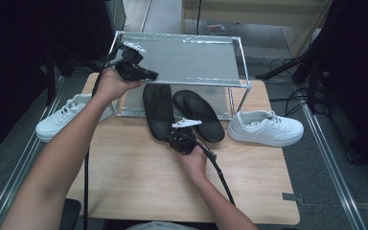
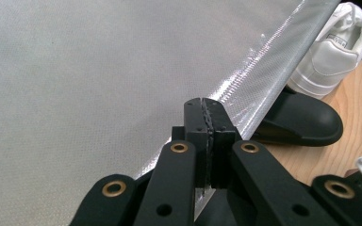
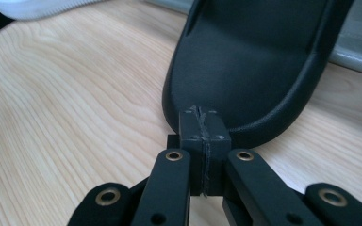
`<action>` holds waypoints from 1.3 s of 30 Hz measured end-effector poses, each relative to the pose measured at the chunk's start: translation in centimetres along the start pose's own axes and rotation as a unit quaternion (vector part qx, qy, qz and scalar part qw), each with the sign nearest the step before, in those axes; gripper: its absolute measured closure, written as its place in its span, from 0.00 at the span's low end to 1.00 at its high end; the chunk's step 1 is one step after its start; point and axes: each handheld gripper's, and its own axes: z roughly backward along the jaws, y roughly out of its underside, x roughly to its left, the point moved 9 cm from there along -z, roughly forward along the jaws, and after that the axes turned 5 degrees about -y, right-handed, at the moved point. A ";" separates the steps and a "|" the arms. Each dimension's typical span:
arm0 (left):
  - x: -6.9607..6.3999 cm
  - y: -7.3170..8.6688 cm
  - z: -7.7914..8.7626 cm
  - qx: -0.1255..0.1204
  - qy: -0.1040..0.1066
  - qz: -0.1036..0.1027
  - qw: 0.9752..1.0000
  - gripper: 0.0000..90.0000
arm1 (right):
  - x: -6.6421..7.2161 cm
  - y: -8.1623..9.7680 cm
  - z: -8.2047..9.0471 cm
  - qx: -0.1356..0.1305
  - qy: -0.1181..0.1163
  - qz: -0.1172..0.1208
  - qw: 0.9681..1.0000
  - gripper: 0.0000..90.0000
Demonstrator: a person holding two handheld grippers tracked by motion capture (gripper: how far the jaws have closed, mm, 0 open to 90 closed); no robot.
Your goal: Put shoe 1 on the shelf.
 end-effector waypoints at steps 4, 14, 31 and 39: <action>0.0 0.0 0.0 -0.003 0.002 0.006 1.000 1.00 | 0.0 -0.9 -0.4 -0.009 0.001 0.004 1.000 1.00; 0.0 0.1 0.0 -0.015 0.004 0.008 1.000 1.00 | 0.0 -3.1 -1.9 -0.017 0.012 0.014 1.000 1.00; 0.1 0.2 0.0 -0.015 0.011 0.014 1.000 1.00 | -2.2 -5.8 -4.3 -0.015 0.046 0.014 0.999 1.00; 0.1 0.2 -0.1 -0.023 0.012 0.022 0.999 1.00 | -2.8 -6.3 -4.6 -0.015 0.042 -0.004 0.999 1.00</action>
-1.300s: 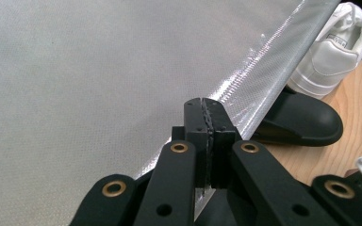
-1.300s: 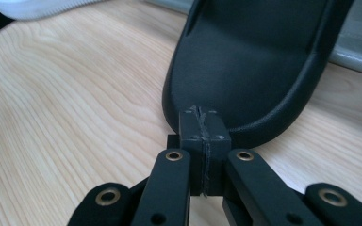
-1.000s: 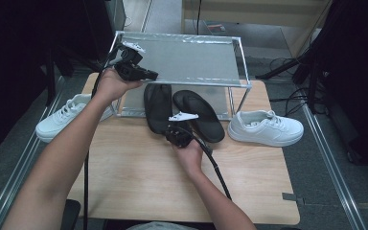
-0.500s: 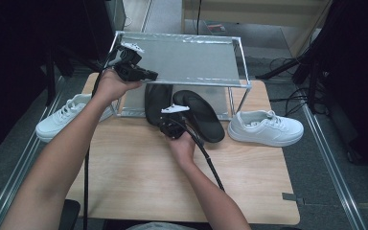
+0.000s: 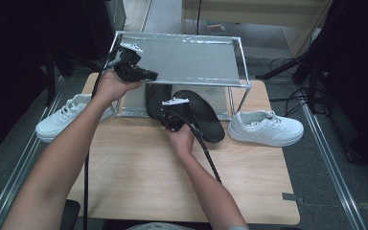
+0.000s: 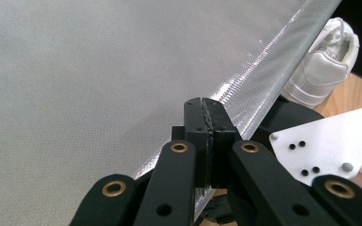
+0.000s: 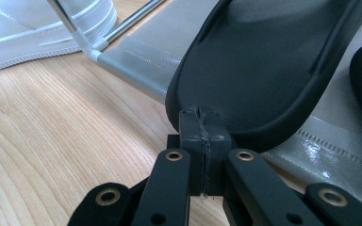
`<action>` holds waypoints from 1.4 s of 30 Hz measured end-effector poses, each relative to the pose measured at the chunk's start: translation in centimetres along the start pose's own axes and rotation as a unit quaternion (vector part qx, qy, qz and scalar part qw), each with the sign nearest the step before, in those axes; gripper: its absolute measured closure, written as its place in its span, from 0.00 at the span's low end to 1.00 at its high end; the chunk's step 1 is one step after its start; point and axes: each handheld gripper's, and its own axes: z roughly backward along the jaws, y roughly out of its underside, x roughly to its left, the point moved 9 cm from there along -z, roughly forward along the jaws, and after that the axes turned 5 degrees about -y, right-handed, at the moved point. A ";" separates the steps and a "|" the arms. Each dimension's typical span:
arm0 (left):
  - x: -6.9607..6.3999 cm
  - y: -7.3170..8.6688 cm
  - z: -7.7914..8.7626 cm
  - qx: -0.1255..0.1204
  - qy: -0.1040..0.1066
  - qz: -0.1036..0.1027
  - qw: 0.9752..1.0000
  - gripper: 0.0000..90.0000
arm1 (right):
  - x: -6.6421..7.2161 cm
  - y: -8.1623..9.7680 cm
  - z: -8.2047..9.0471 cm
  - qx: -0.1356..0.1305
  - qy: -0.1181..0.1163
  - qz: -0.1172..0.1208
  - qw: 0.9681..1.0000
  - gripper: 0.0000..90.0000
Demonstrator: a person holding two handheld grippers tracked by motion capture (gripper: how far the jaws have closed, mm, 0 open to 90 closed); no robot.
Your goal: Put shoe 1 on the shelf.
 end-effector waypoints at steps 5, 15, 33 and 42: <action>0.0 0.0 -0.1 -0.002 -0.002 -0.004 1.000 1.00 | 0.8 -0.3 1.5 -0.018 -0.028 0.001 0.999 1.00; 0.2 0.1 -0.1 -0.011 0.002 0.011 1.000 1.00 | 0.9 1.1 5.0 -0.007 -0.038 0.029 0.999 1.00; 0.2 0.0 -0.2 -0.005 0.001 0.005 1.000 1.00 | -2.2 3.9 12.6 -0.022 -0.032 0.034 0.999 1.00; 0.1 0.1 -0.1 -0.004 -0.002 0.002 1.000 1.00 | -4.1 5.5 15.7 -0.024 -0.019 0.027 0.999 1.00</action>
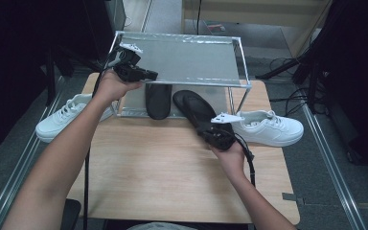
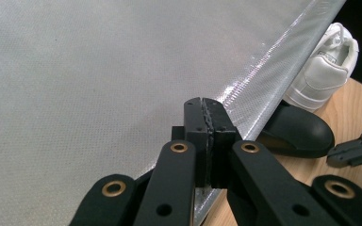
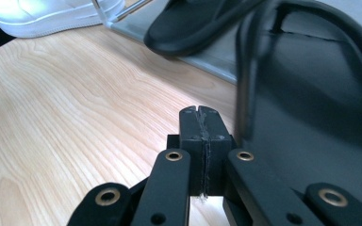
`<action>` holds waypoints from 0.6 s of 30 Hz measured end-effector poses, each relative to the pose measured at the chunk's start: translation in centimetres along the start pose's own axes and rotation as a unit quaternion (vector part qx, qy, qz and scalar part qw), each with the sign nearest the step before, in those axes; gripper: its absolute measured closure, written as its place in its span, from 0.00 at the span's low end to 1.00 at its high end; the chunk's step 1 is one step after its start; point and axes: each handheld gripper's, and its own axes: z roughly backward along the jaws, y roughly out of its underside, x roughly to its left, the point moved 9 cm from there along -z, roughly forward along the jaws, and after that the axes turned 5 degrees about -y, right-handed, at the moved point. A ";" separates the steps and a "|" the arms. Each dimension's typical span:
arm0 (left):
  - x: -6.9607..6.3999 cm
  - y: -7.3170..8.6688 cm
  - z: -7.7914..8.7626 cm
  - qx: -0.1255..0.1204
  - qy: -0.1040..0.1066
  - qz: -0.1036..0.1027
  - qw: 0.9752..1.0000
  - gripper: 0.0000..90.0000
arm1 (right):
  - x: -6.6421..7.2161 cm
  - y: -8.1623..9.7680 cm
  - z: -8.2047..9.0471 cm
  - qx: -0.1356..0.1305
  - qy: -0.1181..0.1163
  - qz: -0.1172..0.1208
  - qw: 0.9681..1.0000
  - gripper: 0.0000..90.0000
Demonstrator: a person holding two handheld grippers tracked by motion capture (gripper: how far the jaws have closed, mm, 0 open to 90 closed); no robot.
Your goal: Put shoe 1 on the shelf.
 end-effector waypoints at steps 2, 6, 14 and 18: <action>0.0 0.0 0.0 0.002 -0.003 -0.002 1.000 1.00 | -0.4 0.3 0.9 0.000 0.005 0.000 1.000 1.00; 0.0 -0.1 0.0 0.003 -0.004 -0.002 1.000 1.00 | -1.3 1.1 2.8 0.001 0.016 -0.001 1.000 1.00; 0.0 -0.1 0.0 0.006 -0.002 0.001 1.000 1.00 | -3.5 3.0 5.5 0.007 0.040 -0.008 0.999 1.00; 0.0 -0.1 0.0 0.006 -0.005 -0.004 1.000 1.00 | -4.3 4.0 5.3 0.019 0.041 -0.010 0.999 1.00</action>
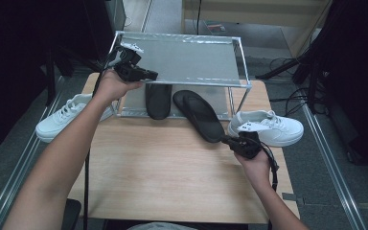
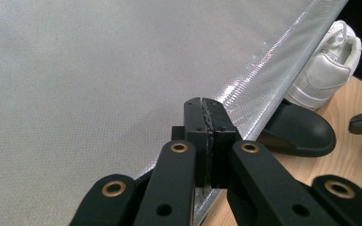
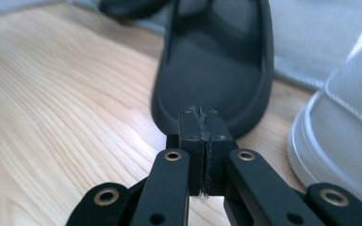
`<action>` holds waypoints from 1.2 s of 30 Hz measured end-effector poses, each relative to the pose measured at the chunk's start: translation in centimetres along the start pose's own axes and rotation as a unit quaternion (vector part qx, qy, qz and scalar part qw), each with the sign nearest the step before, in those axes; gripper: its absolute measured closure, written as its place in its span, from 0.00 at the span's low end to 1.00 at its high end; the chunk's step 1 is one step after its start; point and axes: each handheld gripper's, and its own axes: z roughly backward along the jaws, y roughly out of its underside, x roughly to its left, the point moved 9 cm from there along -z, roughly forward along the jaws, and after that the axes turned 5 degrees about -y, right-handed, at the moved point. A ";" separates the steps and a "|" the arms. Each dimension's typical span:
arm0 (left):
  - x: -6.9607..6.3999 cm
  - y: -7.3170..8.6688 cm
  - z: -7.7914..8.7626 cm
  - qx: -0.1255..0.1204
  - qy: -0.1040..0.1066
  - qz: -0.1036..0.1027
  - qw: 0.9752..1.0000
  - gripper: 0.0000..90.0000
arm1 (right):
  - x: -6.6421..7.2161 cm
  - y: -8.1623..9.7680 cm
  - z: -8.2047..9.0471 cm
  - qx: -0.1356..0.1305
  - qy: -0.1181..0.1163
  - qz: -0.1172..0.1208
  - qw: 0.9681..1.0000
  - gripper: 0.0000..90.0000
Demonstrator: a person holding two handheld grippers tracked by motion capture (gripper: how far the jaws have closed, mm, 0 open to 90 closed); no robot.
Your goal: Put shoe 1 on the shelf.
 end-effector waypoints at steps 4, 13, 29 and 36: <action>0.0 0.0 0.0 0.000 0.000 0.000 1.000 1.00 | -0.5 1.0 -0.7 0.015 -0.004 -0.015 1.000 1.00; 0.0 0.0 0.0 0.000 0.000 0.000 1.000 1.00 | -0.9 1.0 -1.6 0.022 0.004 -0.023 0.999 1.00; 0.0 0.0 0.0 -0.001 0.000 -0.003 1.000 1.00 | 1.1 -1.3 -5.0 0.015 -0.003 -0.012 1.000 1.00; 0.0 0.0 0.0 0.001 -0.001 -0.004 1.000 1.00 | 1.9 -2.4 -7.2 0.007 -0.009 -0.019 1.000 1.00</action>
